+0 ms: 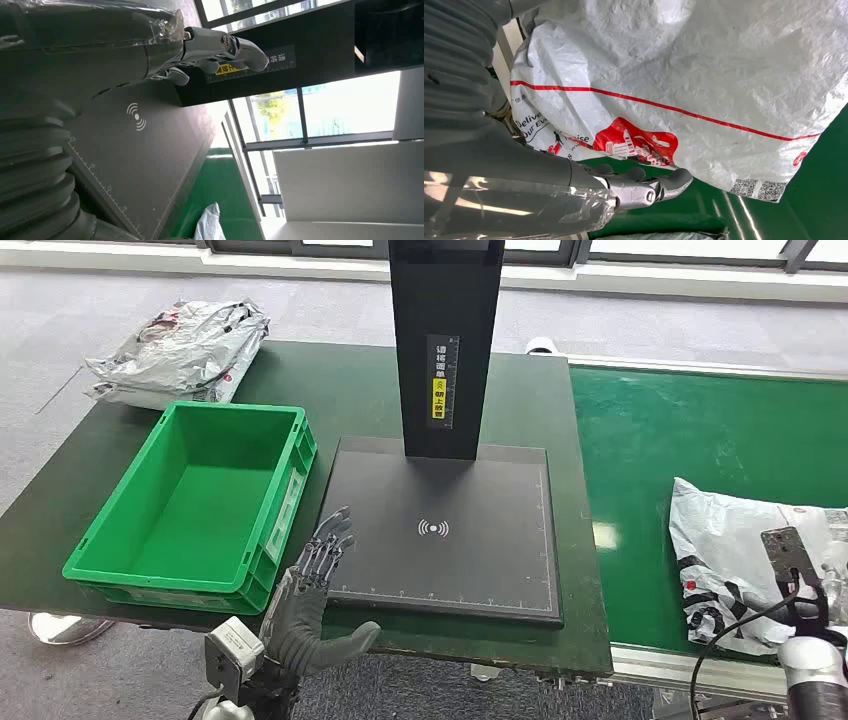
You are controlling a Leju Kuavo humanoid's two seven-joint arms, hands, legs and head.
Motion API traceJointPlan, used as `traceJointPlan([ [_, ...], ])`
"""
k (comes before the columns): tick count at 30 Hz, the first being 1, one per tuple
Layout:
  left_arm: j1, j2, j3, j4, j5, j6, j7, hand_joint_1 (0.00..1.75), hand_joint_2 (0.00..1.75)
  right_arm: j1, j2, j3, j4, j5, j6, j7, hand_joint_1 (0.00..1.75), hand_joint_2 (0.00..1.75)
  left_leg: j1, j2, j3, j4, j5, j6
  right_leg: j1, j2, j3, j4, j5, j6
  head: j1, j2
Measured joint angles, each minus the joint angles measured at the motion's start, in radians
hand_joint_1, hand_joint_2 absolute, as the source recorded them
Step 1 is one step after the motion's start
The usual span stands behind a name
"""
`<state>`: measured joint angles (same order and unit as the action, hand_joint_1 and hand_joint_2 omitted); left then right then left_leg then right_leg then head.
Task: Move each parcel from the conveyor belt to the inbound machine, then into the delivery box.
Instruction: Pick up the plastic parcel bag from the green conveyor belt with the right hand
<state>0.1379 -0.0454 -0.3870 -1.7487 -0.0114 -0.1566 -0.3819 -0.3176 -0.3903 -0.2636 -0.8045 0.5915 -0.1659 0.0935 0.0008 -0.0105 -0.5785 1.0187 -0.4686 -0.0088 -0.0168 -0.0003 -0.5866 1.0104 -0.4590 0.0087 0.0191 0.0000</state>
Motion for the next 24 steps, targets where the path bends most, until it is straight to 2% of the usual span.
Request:
traceJointPlan([
  [6,0.001,0.001,0.002,0.000,0.000,0.003,-0.001,0.00,1.75,0.020,0.000,0.000,0.000,-0.001,0.019,0.011,0.00,1.75,0.000,0.000,0.000,0.000,0.000,0.000,0.000,0.000,0.000,0.000,0.000,0.000,0.000,0.000],
  [9,0.001,0.002,0.005,0.000,0.000,0.012,-0.008,0.00,1.75,0.029,0.000,0.000,0.001,0.008,0.061,0.023,0.00,1.75,0.000,0.000,-0.001,0.000,0.000,0.000,0.000,0.000,0.000,0.000,0.000,0.000,0.000,0.000],
  [10,0.001,0.003,0.007,0.000,0.000,0.016,-0.012,0.00,1.75,0.027,0.000,0.003,0.005,0.017,0.093,0.028,0.00,1.75,0.000,0.000,-0.002,0.000,0.000,0.000,0.000,0.000,0.000,0.000,0.000,0.000,0.000,0.000],
  [12,0.000,0.004,0.011,0.003,0.003,0.017,-0.024,0.00,1.75,0.016,-0.007,0.024,0.024,0.065,0.227,0.034,0.00,1.75,0.000,0.000,-0.002,0.000,0.000,0.000,0.000,0.000,0.000,0.000,0.000,0.000,0.000,0.000],
  [14,-0.006,0.008,0.015,0.015,0.011,0.012,-0.047,0.00,1.75,0.007,-0.035,0.092,0.058,0.135,0.423,0.008,0.00,1.75,0.000,0.000,0.000,0.000,0.000,0.001,0.000,-0.001,0.000,0.000,0.000,0.000,0.000,0.000],
  [16,-0.012,0.012,0.021,0.033,0.018,0.004,-0.067,0.00,1.75,-0.001,-0.070,0.180,0.091,0.174,0.546,-0.040,0.00,1.75,0.000,-0.002,0.000,0.000,0.001,0.001,0.000,-0.003,0.001,0.000,0.000,0.000,0.000,0.000],
  [22,-0.016,0.017,0.037,0.052,0.036,0.001,-0.089,0.00,1.75,-0.063,-0.124,0.350,0.164,0.188,0.614,-0.106,0.00,1.75,0.000,-0.003,0.001,0.000,0.001,0.001,0.000,-0.003,0.001,0.000,0.000,0.000,0.000,0.000],
  [23,-0.016,0.017,0.039,0.053,0.039,0.001,-0.089,0.00,1.75,-0.071,-0.128,0.366,0.171,0.188,0.617,-0.109,0.20,1.75,0.000,-0.003,0.001,0.000,0.001,0.001,0.000,-0.003,0.002,0.000,0.000,0.000,0.000,0.000],
  [24,-0.016,0.018,0.040,0.054,0.041,0.001,-0.089,0.00,1.75,-0.077,-0.132,0.381,0.178,0.187,0.620,-0.113,0.64,1.75,0.000,-0.003,0.001,0.000,0.001,0.001,0.000,-0.003,0.002,0.000,0.000,0.000,0.000,0.000],
])
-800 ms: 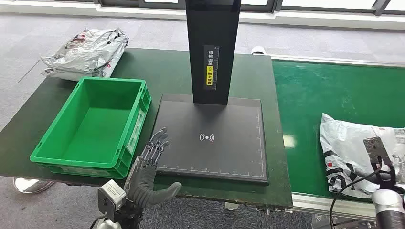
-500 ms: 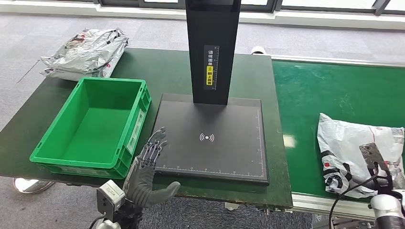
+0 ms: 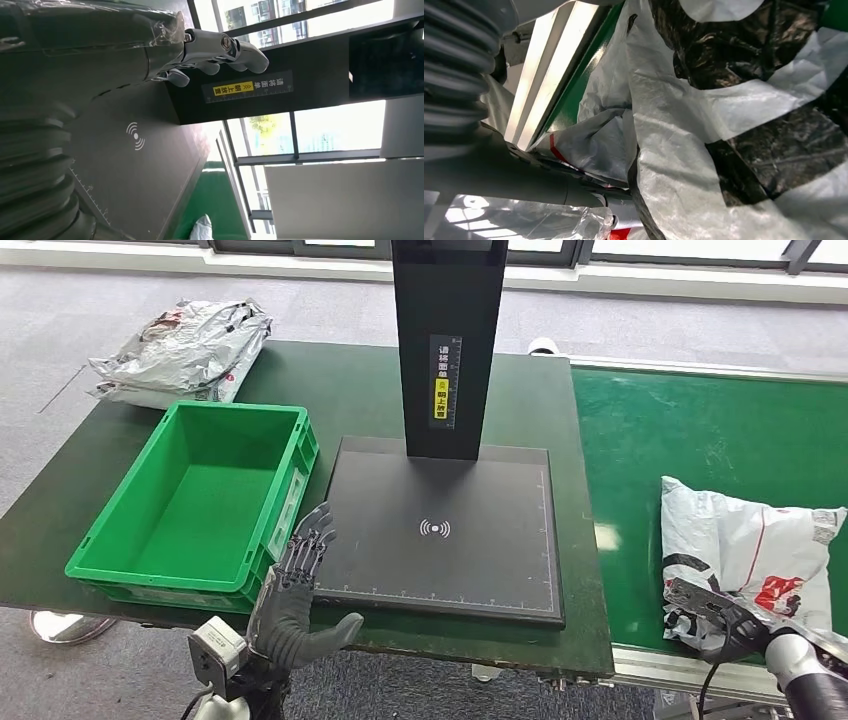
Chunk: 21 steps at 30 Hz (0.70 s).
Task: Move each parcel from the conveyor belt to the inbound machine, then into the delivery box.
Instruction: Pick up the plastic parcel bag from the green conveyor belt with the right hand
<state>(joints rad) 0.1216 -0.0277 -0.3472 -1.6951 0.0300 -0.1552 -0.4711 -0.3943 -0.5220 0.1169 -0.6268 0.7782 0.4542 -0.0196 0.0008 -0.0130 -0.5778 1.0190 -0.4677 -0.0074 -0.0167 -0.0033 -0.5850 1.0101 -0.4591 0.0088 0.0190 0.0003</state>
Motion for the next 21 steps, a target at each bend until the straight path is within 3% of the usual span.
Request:
traceJointPlan([
  [2,0.000,0.001,0.002,0.000,0.006,0.004,-0.001,0.00,1.75,-0.009,-0.007,0.027,0.010,-0.007,0.008,-0.010,1.51,1.75,0.000,0.000,0.000,0.000,0.000,0.000,0.000,0.000,0.000,0.000,0.000,0.000,0.000,0.000],
  [3,0.000,0.001,0.003,0.000,0.009,0.008,-0.003,0.00,1.75,-0.012,-0.012,0.041,0.013,-0.013,0.012,-0.015,1.75,1.75,0.000,0.000,0.000,0.000,0.000,0.000,0.000,0.000,0.000,0.000,0.000,0.000,0.000,0.000],
  [11,0.011,0.004,0.014,-0.010,0.022,0.030,-0.012,0.00,1.75,-0.021,-0.055,0.165,0.011,-0.066,0.038,-0.033,1.75,1.75,0.000,0.001,0.004,0.000,-0.001,0.001,0.000,0.001,0.005,-0.001,-0.001,0.001,0.000,0.000],
  [21,0.026,0.004,0.030,-0.028,0.022,0.031,-0.008,0.00,1.75,-0.034,-0.063,0.219,-0.002,-0.089,0.024,-0.001,1.75,1.75,0.000,0.000,0.007,0.000,-0.001,0.001,0.001,0.000,0.008,-0.001,-0.001,0.001,0.000,0.000],
])
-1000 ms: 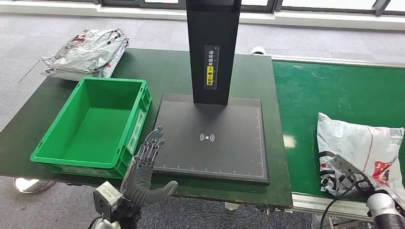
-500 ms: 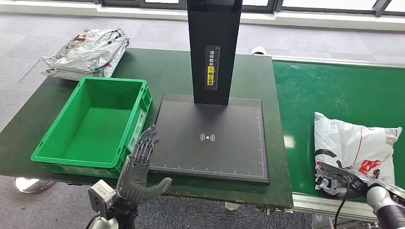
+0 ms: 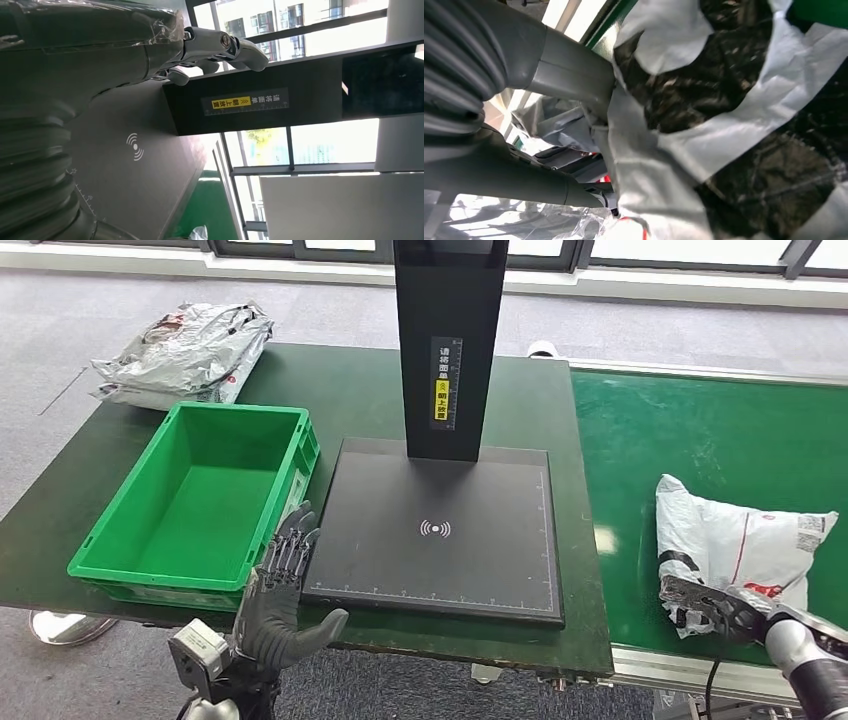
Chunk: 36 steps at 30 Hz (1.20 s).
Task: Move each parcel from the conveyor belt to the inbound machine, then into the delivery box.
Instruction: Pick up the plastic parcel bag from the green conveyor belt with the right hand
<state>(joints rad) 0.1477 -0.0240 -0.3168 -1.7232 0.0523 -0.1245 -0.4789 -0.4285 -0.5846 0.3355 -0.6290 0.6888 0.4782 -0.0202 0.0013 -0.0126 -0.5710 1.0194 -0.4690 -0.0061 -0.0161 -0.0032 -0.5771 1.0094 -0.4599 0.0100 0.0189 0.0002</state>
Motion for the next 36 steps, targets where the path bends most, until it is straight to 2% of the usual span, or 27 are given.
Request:
traceJointPlan([
  [14,0.008,0.000,0.001,-0.008,0.000,0.000,0.001,0.00,1.75,-0.006,0.003,0.009,-0.002,-0.004,-0.004,0.002,1.75,1.75,0.000,0.000,-0.001,0.000,0.000,0.000,0.000,0.000,0.000,0.000,0.000,0.000,0.000,0.000],
  [17,0.010,0.000,0.007,-0.010,0.000,0.001,0.003,0.00,1.75,-0.007,0.011,0.009,-0.002,-0.039,-0.016,-0.021,1.75,1.75,0.000,0.000,-0.001,0.000,0.000,0.000,0.000,0.000,0.000,0.000,0.000,0.000,0.000,0.000],
  [20,0.019,-0.001,0.019,-0.021,-0.001,0.011,0.005,0.00,1.75,-0.007,0.038,-0.010,-0.006,-0.197,0.009,-0.087,1.75,1.75,0.000,0.001,-0.007,0.000,-0.001,0.000,0.000,0.001,0.000,0.000,0.000,0.000,0.000,0.000],
  [24,0.031,-0.007,0.035,-0.042,-0.003,0.042,0.000,0.00,1.75,-0.005,0.122,-0.149,-0.047,-0.626,0.092,-0.165,1.75,1.75,0.000,0.007,-0.009,-0.001,-0.003,-0.002,0.000,0.007,-0.004,0.000,0.000,-0.001,0.000,0.000],
  [26,0.033,-0.014,0.039,-0.047,-0.005,0.052,-0.005,0.00,1.75,-0.005,0.163,-0.224,-0.085,-0.797,0.075,-0.152,1.75,1.75,0.000,0.005,-0.007,-0.001,0.001,-0.001,0.000,0.005,-0.006,0.000,0.000,-0.001,0.000,0.000],
  [29,0.032,-0.026,0.041,-0.049,-0.007,0.058,-0.006,0.00,1.75,-0.009,0.215,-0.336,-0.171,-1.002,-0.012,-0.100,1.75,1.75,0.000,-0.002,-0.008,-0.001,0.005,-0.001,0.000,-0.001,-0.008,0.001,0.001,-0.001,0.000,0.000],
  [32,0.028,-0.033,0.041,-0.048,-0.009,0.064,-0.006,0.00,1.75,-0.018,0.246,-0.399,-0.252,-1.101,-0.089,-0.070,1.75,1.75,0.000,-0.003,-0.009,-0.001,0.005,-0.001,0.000,-0.001,-0.009,0.001,0.001,-0.001,0.000,0.000],
  [36,0.020,-0.035,0.041,-0.041,-0.009,0.072,-0.006,0.00,1.75,-0.031,0.263,-0.422,-0.306,-1.116,-0.145,-0.077,1.75,1.75,-0.001,-0.003,-0.009,-0.001,0.004,-0.001,-0.001,-0.001,-0.009,0.001,0.001,-0.001,0.000,0.000],
])
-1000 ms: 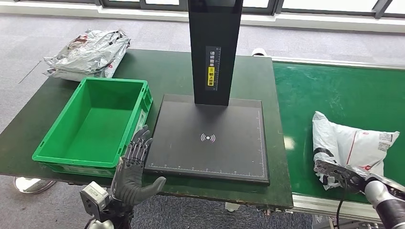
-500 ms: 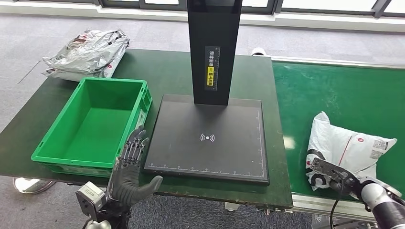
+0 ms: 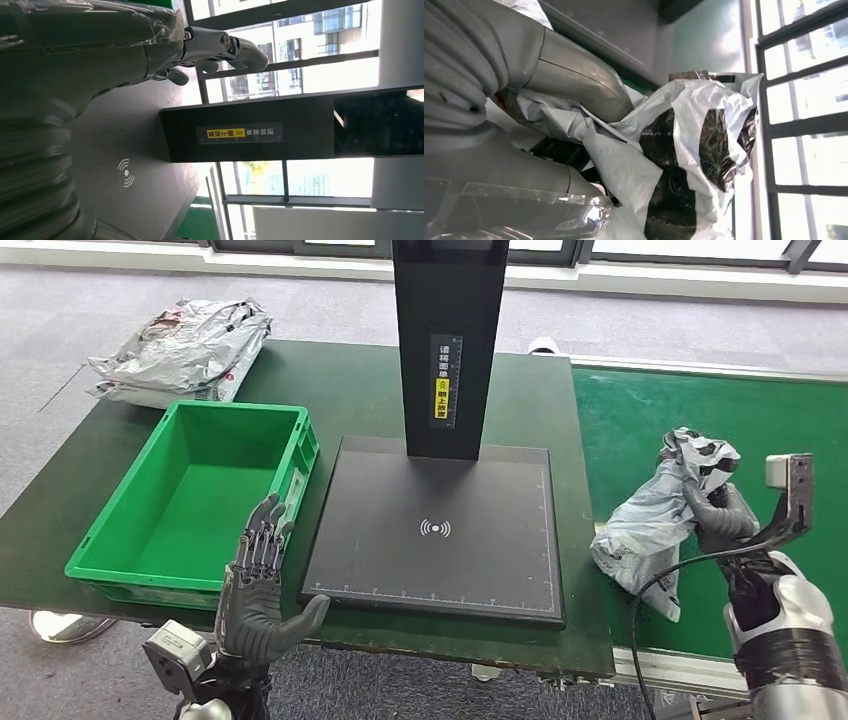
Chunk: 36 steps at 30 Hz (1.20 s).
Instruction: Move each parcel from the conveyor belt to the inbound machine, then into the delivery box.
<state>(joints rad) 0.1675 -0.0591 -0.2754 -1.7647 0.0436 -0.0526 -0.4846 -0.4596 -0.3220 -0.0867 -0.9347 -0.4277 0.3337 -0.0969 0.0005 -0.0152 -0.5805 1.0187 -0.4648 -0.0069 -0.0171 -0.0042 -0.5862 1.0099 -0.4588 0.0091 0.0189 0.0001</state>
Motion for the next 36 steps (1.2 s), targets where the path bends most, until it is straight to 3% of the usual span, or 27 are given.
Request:
traceJointPlan([
  [12,-0.014,-0.004,-0.003,0.027,0.011,-0.001,0.003,0.00,1.75,-0.003,0.046,-0.014,-0.069,-0.105,-0.081,-0.028,1.75,1.75,0.000,0.000,-0.001,0.000,0.000,0.000,0.000,0.000,-0.001,0.000,0.000,0.000,0.000,0.000],
  [19,-0.032,-0.014,-0.017,0.035,0.009,-0.010,0.021,0.00,1.75,-0.104,0.077,0.057,-0.083,-0.158,-0.204,-0.030,1.75,1.75,0.000,0.003,-0.002,0.000,0.001,0.000,0.000,0.003,-0.004,0.000,0.002,0.000,0.000,0.000],
  [36,-0.039,-0.019,-0.021,0.035,0.007,-0.034,0.028,0.00,1.75,-0.193,0.120,0.116,-0.077,-0.095,-0.180,0.006,1.75,1.75,0.000,0.002,-0.005,0.000,0.001,0.000,0.000,0.002,-0.005,0.000,0.002,0.000,0.000,0.000],
])
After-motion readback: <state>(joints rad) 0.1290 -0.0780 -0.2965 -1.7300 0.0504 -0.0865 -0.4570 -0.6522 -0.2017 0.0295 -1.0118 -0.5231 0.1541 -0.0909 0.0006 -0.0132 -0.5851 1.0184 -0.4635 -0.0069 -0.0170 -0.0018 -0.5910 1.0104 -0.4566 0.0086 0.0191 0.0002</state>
